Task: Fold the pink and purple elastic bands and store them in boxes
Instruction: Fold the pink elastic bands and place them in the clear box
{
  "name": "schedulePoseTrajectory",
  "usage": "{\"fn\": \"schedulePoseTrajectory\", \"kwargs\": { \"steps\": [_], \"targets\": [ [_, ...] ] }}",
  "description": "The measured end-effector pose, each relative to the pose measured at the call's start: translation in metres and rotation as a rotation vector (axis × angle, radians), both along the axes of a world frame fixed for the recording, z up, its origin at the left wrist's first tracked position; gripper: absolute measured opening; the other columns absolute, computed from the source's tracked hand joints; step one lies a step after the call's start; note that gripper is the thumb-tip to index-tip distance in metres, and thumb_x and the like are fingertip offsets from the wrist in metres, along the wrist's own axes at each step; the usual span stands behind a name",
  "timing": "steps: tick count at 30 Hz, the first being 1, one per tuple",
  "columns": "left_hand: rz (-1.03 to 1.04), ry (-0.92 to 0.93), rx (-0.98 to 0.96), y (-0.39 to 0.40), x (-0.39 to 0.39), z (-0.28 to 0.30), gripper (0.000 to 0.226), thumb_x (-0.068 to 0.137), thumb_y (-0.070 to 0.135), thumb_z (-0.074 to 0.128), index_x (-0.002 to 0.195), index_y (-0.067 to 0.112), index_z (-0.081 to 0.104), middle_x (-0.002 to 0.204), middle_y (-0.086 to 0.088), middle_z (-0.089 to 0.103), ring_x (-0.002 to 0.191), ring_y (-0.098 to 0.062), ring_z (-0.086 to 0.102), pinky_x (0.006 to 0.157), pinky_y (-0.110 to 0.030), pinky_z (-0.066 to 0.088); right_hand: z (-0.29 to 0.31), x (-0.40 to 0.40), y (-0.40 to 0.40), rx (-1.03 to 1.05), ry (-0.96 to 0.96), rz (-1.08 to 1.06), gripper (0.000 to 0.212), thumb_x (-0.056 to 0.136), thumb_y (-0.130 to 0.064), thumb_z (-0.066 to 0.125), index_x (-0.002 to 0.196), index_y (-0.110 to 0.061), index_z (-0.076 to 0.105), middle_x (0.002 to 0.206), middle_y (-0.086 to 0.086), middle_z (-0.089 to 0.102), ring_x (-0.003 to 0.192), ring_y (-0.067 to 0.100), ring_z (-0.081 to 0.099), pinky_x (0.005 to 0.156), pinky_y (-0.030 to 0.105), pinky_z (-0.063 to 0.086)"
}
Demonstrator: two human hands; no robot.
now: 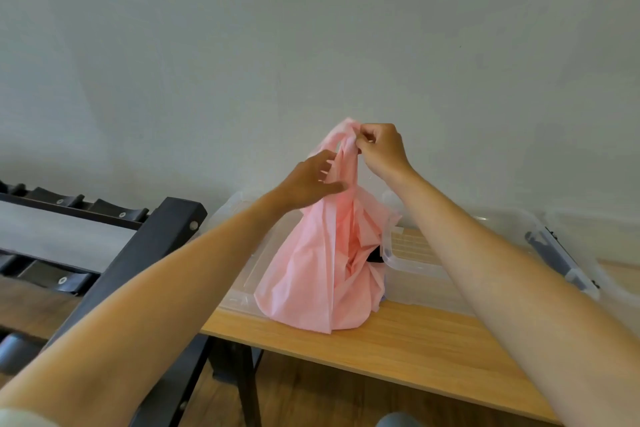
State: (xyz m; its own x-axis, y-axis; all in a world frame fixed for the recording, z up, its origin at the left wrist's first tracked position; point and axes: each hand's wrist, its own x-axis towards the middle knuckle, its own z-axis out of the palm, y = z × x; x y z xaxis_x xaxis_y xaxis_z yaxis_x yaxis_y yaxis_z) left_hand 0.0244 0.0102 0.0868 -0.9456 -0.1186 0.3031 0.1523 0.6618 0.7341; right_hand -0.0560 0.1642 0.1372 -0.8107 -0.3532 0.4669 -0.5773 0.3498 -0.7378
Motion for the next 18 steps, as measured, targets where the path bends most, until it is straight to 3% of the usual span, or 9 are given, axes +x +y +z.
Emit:
{"fn": "schedulePoseTrajectory", "kwargs": {
  "steps": [3,5,7,11,13,15,18],
  "targets": [
    [0.094,0.091,0.054,-0.006,0.003,-0.010,0.017,0.103,0.009,0.053,0.111,0.008,0.067,0.099,0.000,0.078,0.078,-0.018,0.077,0.077,-0.033,0.063,0.004,-0.004,0.001,-0.052,-0.048,-0.019,0.026,0.104,-0.015,0.054,0.096,-0.001,0.074,0.098,0.017,0.075,0.094,0.030,0.072,0.084,0.041,0.058],
    [0.165,0.069,0.107,-0.013,0.004,-0.014,0.022,0.103,0.005,0.044,0.105,0.007,0.066,0.094,-0.002,0.077,0.067,-0.021,0.076,0.070,-0.032,0.062,0.009,-0.005,0.003,-0.081,-0.073,-0.014,0.026,0.104,-0.014,0.051,0.093,-0.001,0.070,0.097,0.019,0.073,0.089,0.027,0.069,0.076,0.034,0.055],
    [0.254,0.014,0.093,-0.023,0.004,-0.020,0.028,0.101,0.002,0.039,0.100,0.010,0.066,0.086,-0.002,0.074,0.062,-0.024,0.071,0.063,-0.030,0.058,0.018,-0.005,0.007,-0.177,-0.142,-0.001,0.027,0.105,-0.013,0.047,0.086,-0.013,0.067,0.091,0.011,0.071,0.085,0.024,0.068,0.072,0.028,0.054],
    [0.509,-0.050,0.118,-0.043,0.004,-0.027,0.032,0.100,0.004,0.031,0.105,0.011,0.062,0.087,-0.007,0.058,0.061,-0.023,0.054,0.049,-0.027,0.042,0.040,-0.004,0.012,-0.357,-0.255,0.060,0.033,0.106,-0.010,0.042,0.080,-0.023,0.058,0.087,0.008,0.068,0.072,0.022,0.069,0.060,0.033,0.061],
    [0.619,-0.078,0.228,-0.051,0.008,-0.026,0.031,0.103,0.010,0.029,0.112,0.008,0.059,0.093,-0.011,0.057,0.063,-0.028,0.056,0.054,-0.032,0.049,0.055,-0.001,0.014,-0.466,-0.298,0.093,0.033,0.107,-0.010,0.042,0.079,-0.022,0.055,0.077,0.007,0.062,0.060,0.019,0.062,0.055,0.033,0.058],
    [0.704,-0.070,0.292,-0.062,0.010,-0.027,0.034,0.106,0.015,0.029,0.120,0.005,0.058,0.105,-0.017,0.060,0.074,-0.033,0.059,0.068,-0.043,0.056,0.071,-0.001,0.016,-0.587,-0.336,0.141,0.033,0.107,-0.007,0.040,0.080,-0.019,0.054,0.066,0.005,0.058,0.050,0.016,0.055,0.050,0.028,0.051],
    [0.765,-0.084,0.322,-0.076,0.014,-0.027,0.036,0.107,0.017,0.032,0.129,0.004,0.058,0.116,-0.018,0.061,0.091,-0.034,0.057,0.088,-0.050,0.055,0.093,0.003,0.021,-0.712,-0.364,0.239,0.031,0.108,-0.005,0.036,0.084,-0.017,0.051,0.056,0.003,0.061,0.043,0.015,0.049,0.044,0.021,0.039]
  ]
}}
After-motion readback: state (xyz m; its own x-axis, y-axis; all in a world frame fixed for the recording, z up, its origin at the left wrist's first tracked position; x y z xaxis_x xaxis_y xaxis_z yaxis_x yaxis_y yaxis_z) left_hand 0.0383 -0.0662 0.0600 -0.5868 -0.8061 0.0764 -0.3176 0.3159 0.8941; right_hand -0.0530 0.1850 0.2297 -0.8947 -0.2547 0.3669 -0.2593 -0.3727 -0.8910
